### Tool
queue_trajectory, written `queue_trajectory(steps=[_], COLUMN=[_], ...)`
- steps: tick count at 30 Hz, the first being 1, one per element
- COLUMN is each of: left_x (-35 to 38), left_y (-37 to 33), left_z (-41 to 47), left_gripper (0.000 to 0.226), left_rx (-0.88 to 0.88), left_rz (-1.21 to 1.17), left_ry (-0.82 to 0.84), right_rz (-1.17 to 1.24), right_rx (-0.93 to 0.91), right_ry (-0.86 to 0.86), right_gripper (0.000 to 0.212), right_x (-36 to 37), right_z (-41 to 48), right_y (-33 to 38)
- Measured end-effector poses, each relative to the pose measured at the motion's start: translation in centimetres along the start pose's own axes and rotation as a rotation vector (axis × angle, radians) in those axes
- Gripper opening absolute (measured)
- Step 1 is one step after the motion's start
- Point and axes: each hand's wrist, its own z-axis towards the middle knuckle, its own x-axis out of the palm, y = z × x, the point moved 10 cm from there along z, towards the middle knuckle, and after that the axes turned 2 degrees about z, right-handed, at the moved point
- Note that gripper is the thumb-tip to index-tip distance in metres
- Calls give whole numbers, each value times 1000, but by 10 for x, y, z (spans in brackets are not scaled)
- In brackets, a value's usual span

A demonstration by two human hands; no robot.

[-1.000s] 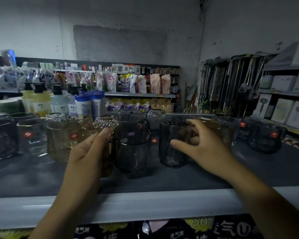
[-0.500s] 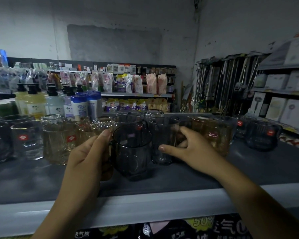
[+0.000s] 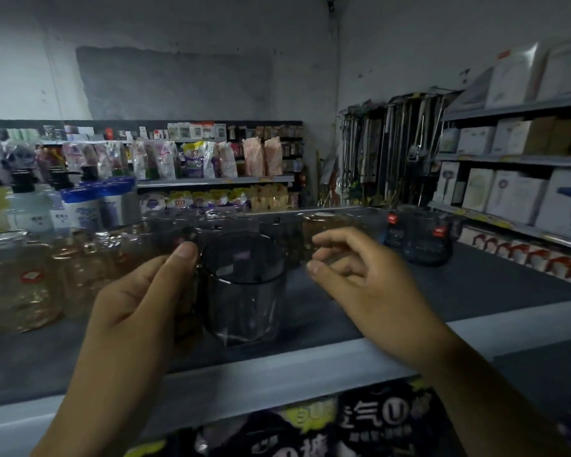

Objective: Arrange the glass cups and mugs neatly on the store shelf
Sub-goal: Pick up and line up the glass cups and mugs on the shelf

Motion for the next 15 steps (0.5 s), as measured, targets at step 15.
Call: queue_trajectory(steps=[15], left_x=[350], left_y=[-11], left_z=[-94], left_gripper=[45], left_rx=[8], left_rz=[-234], left_ry=[-46], right_rz=[-171], right_rx=[-48], right_ry=[133], right_gripper=[88], right_x=[-213], right_z=[-42], right_y=[-87])
